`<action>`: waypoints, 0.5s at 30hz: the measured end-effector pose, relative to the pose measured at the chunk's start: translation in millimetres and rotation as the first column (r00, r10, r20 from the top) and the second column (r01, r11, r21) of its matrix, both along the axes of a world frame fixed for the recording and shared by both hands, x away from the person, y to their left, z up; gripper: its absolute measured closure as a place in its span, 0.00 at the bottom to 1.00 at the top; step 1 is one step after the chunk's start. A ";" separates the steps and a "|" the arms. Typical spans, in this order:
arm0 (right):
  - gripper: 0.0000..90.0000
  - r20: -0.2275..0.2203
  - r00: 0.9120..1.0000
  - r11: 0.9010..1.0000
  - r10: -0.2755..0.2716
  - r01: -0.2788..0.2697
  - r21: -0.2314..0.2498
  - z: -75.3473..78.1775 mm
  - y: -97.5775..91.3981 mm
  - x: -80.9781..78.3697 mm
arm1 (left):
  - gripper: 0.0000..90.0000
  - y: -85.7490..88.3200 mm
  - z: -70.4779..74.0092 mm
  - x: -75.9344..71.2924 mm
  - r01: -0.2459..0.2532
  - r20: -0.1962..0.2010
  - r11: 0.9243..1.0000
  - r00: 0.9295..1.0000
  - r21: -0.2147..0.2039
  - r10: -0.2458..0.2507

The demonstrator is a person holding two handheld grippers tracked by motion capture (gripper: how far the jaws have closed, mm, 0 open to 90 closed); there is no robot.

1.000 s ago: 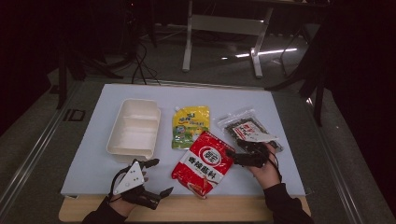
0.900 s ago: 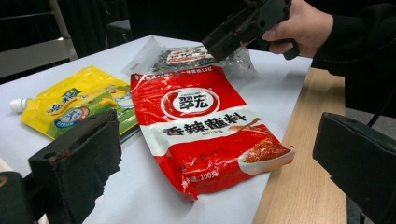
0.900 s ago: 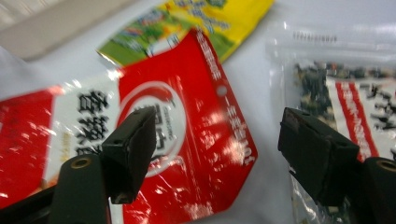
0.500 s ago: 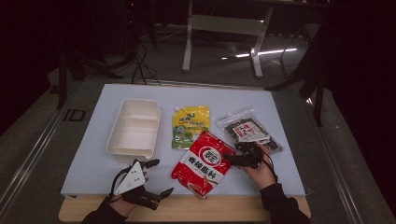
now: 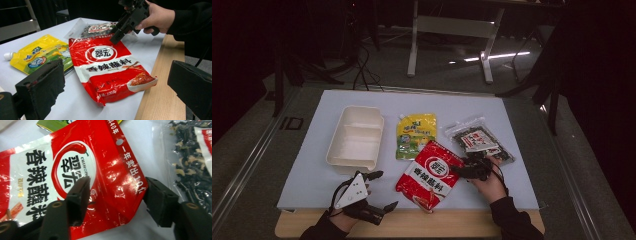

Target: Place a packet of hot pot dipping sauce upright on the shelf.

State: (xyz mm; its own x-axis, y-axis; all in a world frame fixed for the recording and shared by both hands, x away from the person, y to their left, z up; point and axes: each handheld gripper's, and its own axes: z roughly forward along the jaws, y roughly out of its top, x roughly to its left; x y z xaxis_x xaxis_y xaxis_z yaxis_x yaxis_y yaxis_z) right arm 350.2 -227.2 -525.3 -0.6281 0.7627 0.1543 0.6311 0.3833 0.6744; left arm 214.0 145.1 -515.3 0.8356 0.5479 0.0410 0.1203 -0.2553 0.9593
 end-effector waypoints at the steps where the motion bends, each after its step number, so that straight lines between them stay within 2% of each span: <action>1: 0.54 -0.010 1.000 1.000 0.000 0.000 0.006 0.4 -1.2 0.6 | 0.02 0.1 0.0 0.0 0.000 0.001 1.000 1.000 0.000 0.000; 2: 0.54 -0.010 1.000 1.000 0.000 0.000 0.006 0.4 -1.2 0.6 | 0.02 0.1 0.0 0.0 0.000 0.001 1.000 1.000 0.000 0.000; 4: 0.65 -0.029 1.000 0.999 0.007 -0.006 0.033 1.3 -4.7 1.5 | 0.02 -0.2 0.0 -0.2 -0.001 0.004 1.000 1.000 0.002 0.001; 6: 0.71 -0.052 0.998 0.999 0.026 -0.024 0.045 0.8 -5.3 1.2 | 0.02 -0.6 0.1 -0.4 0.000 0.005 1.000 1.000 0.003 0.000; 8: 0.72 -0.052 0.998 0.999 0.033 -0.032 0.028 -0.1 -4.3 0.6 | 0.02 -0.8 0.0 -0.4 0.000 0.004 1.000 1.000 0.003 0.000; 9: 0.78 -0.059 0.997 0.999 0.041 -0.040 0.012 -2.9 -3.0 0.7 | 0.02 -0.7 -0.1 -0.3 0.001 0.004 1.000 1.000 0.004 -0.001; 12: 0.83 -0.072 0.996 0.999 0.043 -0.043 0.000 -6.0 -2.2 0.8 | 0.02 -0.8 -0.2 -0.3 0.001 0.003 1.000 1.000 0.005 -0.001; 13: 0.89 -0.076 0.996 0.999 0.043 -0.043 0.000 -6.8 -2.4 1.1 | 0.02 -0.7 -0.2 -0.3 0.000 0.004 1.000 1.000 0.005 0.000; 15: 0.93 -0.071 0.996 0.998 0.055 -0.056 -0.009 -4.4 -2.3 0.0 | 0.02 -0.5 -0.2 0.0 0.000 0.003 1.000 1.000 0.004 0.000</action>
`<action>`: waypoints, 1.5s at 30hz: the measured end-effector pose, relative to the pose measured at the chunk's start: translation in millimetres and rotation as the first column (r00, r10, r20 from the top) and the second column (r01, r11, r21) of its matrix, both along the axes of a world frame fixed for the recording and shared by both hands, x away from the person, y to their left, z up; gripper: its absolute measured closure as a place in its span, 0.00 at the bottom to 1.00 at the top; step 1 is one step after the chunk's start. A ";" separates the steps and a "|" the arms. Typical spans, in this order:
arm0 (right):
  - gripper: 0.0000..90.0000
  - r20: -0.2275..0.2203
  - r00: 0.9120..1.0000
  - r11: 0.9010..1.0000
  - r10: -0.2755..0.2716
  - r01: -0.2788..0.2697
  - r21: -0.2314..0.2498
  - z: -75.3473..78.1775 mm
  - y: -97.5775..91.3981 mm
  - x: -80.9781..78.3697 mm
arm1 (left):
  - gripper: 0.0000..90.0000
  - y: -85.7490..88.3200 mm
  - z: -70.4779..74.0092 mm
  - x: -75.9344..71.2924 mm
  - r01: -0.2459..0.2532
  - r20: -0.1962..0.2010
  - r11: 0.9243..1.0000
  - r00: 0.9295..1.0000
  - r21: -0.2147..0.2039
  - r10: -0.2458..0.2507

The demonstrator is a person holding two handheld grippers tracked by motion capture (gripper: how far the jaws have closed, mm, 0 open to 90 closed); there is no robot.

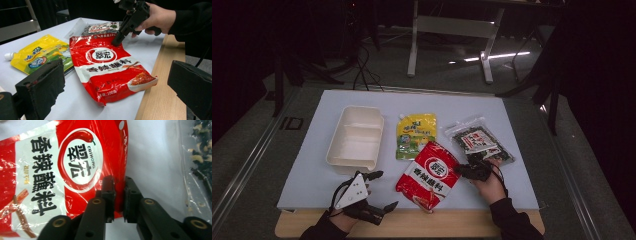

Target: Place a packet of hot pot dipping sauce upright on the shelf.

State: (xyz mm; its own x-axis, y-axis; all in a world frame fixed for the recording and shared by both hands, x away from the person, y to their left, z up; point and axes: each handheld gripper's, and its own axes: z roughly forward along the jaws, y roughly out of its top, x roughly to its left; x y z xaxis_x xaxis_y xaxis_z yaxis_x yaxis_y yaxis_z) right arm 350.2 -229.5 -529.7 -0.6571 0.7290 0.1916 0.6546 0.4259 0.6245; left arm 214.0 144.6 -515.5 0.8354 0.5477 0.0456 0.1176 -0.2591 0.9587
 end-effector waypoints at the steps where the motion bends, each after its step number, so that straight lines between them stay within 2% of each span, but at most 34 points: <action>1: 0.94 0.009 1.000 1.000 0.001 -0.001 -0.004 2.6 0.4 -1.0 | 0.02 0.0 0.0 0.0 0.000 0.000 1.000 1.000 0.000 0.000; 5: 0.96 0.028 1.000 1.000 0.010 -0.010 0.003 12.3 1.0 -3.8 | 0.02 -0.7 -0.2 -0.2 0.001 0.000 1.000 1.000 0.003 -0.001; 7: 0.96 0.028 1.000 0.999 0.015 -0.016 0.036 18.8 0.7 -4.9 | 0.02 -0.6 0.0 -0.1 0.000 -0.001 1.000 1.000 0.000 0.000; 13: 0.98 0.091 0.995 0.998 0.043 -0.046 0.034 40.2 8.6 -12.3 | 0.02 0.4 0.5 0.3 -0.011 -0.002 1.000 1.000 0.003 0.011; 16: 0.98 0.102 0.994 0.998 0.046 -0.049 0.031 43.7 9.7 -13.7 | 0.02 0.6 0.6 0.5 -0.017 -0.001 1.000 1.000 0.008 0.017; 17: 0.98 0.130 0.990 0.997 0.059 -0.064 0.036 54.6 12.3 -16.4 | 0.02 0.3 0.5 0.4 -0.019 0.006 1.000 1.000 0.010 0.019; 20: 0.98 0.147 0.987 0.996 0.068 -0.076 0.046 63.5 14.7 -18.1 | 0.02 1.0 0.9 0.7 -0.018 0.006 1.000 1.000 -0.022 0.018; 23: 0.98 0.170 0.982 0.995 0.084 -0.093 0.043 71.4 19.2 -20.7 | 0.02 1.9 1.7 0.9 -0.029 0.012 0.999 0.999 -0.027 0.030; 25: 0.98 0.185 0.978 0.993 0.096 -0.106 0.044 76.6 22.0 -23.0 | 0.04 2.0 2.3 1.5 -0.030 -0.027 0.999 0.999 -0.030 0.029; 27: 0.98 0.211 0.971 0.992 0.116 -0.123 0.020 81.3 25.3 -27.2 | 0.04 1.3 1.8 1.9 -0.034 -0.056 0.999 0.998 -0.030 0.033; 31: 0.98 0.240 0.959 0.988 0.149 -0.154 0.004 91.0 30.6 -35.3 | 0.03 1.3 4.1 0.3 -0.043 -0.042 0.999 0.998 -0.032 0.042; 34: 0.98 0.256 0.953 0.985 0.162 -0.172 0.017 96.2 32.0 -38.9 | 0.03 2.0 7.4 -1.2 -0.049 -0.043 0.998 0.998 -0.038 0.047; 37: 0.98 0.285 0.938 0.978 0.196 -0.208 0.013 104.1 35.6 -44.7 | 0.03 2.5 8.7 -1.3 -0.058 -0.046 0.998 0.997 -0.035 0.057; 38: 0.98 0.297 0.930 0.975 0.214 -0.224 -0.003 106.8 38.1 -47.0 | 0.03 2.7 9.0 -1.1 -0.062 -0.048 0.998 0.997 -0.033 0.060; 39: 0.98 0.306 0.926 0.973 0.220 -0.229 -0.009 108.9 39.7 -48.8 | 0.03 2.8 9.2 -0.8 -0.065 -0.049 0.997 0.997 -0.036 0.063; 45: 0.99 0.334 0.906 0.963 0.260 -0.270 -0.016 119.9 46.9 -56.6 | 0.03 2.5 11.5 -0.7 -0.071 -0.046 0.997 0.997 -0.028 0.070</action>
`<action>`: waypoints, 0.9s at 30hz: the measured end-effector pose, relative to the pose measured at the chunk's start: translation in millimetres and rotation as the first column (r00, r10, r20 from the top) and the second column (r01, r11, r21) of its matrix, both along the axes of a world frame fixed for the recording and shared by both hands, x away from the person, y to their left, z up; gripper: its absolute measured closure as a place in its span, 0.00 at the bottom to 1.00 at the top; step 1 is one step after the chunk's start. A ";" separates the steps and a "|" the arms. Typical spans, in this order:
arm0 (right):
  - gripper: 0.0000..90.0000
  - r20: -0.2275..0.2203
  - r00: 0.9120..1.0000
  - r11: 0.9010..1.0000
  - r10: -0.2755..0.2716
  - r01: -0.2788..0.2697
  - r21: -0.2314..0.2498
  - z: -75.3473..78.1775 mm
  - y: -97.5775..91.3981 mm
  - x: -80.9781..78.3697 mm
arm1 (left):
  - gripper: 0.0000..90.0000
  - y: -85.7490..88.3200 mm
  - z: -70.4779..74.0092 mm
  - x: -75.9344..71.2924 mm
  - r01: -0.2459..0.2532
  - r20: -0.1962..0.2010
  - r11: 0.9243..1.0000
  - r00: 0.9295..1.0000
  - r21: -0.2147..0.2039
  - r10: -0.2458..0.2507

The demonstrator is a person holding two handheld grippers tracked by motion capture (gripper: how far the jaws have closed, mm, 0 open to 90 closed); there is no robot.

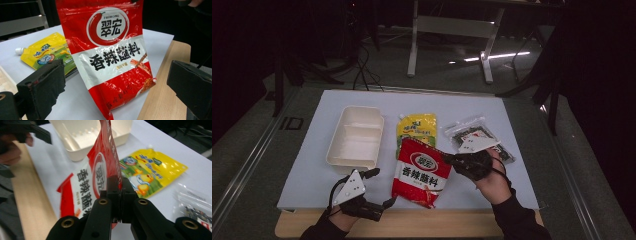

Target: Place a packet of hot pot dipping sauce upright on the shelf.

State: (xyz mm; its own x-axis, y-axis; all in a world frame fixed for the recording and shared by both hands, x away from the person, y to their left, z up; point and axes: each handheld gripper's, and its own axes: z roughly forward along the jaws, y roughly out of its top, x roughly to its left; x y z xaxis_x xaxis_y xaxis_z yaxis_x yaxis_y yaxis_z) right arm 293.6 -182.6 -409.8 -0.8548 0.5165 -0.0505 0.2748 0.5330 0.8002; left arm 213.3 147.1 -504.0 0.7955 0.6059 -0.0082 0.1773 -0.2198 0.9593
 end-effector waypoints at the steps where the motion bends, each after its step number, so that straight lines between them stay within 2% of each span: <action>1: 0.99 -0.001 1.000 1.000 0.014 -0.014 0.002 2.0 1.3 -1.5 | 0.03 0.1 0.3 -0.1 0.001 0.000 1.000 1.000 -0.003 -0.001; 8: 0.99 0.018 0.995 0.995 0.098 -0.098 -0.008 16.0 11.9 -13.8 | 0.03 1.9 3.8 1.7 0.010 -0.015 1.000 1.000 -0.022 -0.010; 16: 0.99 0.068 0.981 0.983 0.183 -0.181 -0.030 32.2 21.7 -25.7 | 0.03 2.5 11.1 3.1 0.022 -0.002 1.000 1.000 0.007 -0.022; 18: 0.99 0.064 0.976 0.978 0.207 -0.205 -0.031 36.3 22.8 -26.2 | 0.03 2.9 13.8 3.0 0.027 -0.002 1.000 1.000 0.004 -0.027; 22: 0.99 0.071 0.975 0.977 0.212 -0.210 -0.031 42.1 21.7 -24.0 | 0.03 3.0 23.3 5.7 0.064 -0.014 0.998 0.998 0.006 -0.063; 27: 0.99 0.101 0.971 0.976 0.218 -0.215 -0.035 51.1 18.9 -24.8 | 0.04 -0.9 35.0 11.7 0.079 -0.005 0.996 0.997 0.040 -0.079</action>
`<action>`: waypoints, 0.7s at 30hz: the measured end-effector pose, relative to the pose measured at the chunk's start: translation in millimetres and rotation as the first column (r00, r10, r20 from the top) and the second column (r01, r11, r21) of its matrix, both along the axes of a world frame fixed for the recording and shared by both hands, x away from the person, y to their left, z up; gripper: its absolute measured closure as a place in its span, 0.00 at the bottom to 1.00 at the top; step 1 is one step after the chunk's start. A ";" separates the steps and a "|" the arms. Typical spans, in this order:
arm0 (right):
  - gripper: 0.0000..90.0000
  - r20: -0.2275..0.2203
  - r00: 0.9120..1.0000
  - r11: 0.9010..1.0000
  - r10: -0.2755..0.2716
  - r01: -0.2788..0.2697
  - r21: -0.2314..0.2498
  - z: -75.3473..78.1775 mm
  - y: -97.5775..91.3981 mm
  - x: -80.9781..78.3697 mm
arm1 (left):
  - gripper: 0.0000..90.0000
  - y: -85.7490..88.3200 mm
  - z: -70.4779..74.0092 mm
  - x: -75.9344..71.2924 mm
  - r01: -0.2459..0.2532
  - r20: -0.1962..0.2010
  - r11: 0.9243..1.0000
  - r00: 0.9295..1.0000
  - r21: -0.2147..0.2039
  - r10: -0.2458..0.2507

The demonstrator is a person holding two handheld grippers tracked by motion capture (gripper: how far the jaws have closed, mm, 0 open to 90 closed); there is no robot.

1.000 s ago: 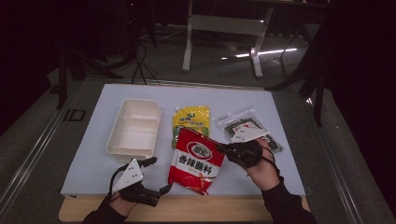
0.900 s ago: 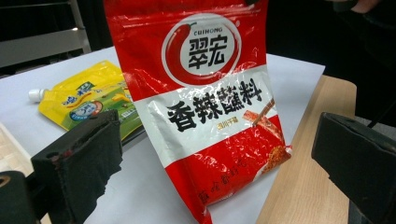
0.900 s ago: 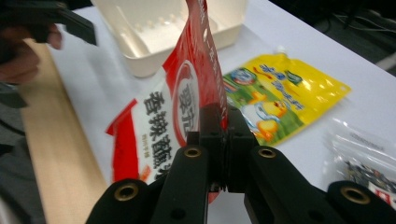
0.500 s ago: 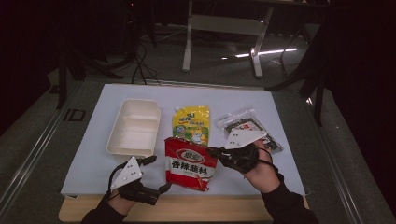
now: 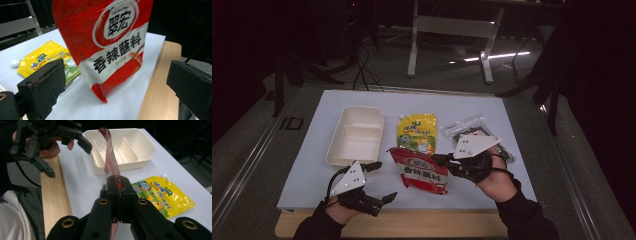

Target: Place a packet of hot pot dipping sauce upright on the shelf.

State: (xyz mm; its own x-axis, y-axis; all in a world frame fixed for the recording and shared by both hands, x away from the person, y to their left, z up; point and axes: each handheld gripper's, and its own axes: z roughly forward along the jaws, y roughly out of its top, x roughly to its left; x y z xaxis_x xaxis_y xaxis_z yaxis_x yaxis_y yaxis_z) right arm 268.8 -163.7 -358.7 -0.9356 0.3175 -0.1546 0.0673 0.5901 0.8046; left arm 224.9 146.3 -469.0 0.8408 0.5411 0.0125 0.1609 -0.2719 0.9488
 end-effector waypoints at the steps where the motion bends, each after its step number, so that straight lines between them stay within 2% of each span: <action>1: 0.99 0.005 1.000 1.000 0.001 -0.001 0.000 2.3 -1.0 -0.1 | 0.04 -0.5 2.0 2.1 0.009 -0.003 1.000 1.000 -0.001 -0.009; 7: 0.99 0.049 0.999 1.000 0.000 0.000 0.008 16.5 -6.3 -4.4 | 0.06 -4.3 9.1 16.4 0.026 -0.033 1.000 0.999 -0.009 -0.026; 12: 0.99 0.050 0.998 0.998 0.035 -0.038 0.042 26.6 -8.8 -8.0 | 0.09 -9.8 10.9 26.9 0.060 -0.065 0.998 0.996 -0.023 -0.061; 14: 0.99 0.044 0.998 0.997 0.050 -0.052 0.057 28.6 -8.7 -9.3 | 0.14 -13.2 12.2 29.6 0.071 -0.063 0.997 0.995 -0.029 -0.072; 17: 0.99 0.040 0.997 0.996 0.065 -0.067 0.061 28.9 -7.2 -11.1 | 0.20 -19.4 15.1 32.1 0.121 -0.062 0.992 0.990 -0.026 -0.123; 18: 0.99 0.041 0.997 0.996 0.066 -0.068 0.060 28.2 -6.3 -11.4 | 0.26 -21.2 15.8 32.5 0.149 -0.064 0.988 0.987 -0.029 -0.151; 21: 0.99 0.028 0.997 0.995 0.078 -0.079 0.056 26.2 -4.9 -11.2 | 0.43 -26.4 17.1 32.3 0.183 -0.055 0.983 0.982 -0.007 -0.183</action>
State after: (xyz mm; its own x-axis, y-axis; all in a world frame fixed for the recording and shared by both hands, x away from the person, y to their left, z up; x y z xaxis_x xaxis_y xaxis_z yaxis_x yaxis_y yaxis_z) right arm 257.6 -168.7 -332.6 -0.9538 0.2523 -0.1630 0.0011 0.5457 0.8380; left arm 257.2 119.8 -451.9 0.9250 0.3781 -0.0380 0.1611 -0.2996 0.9404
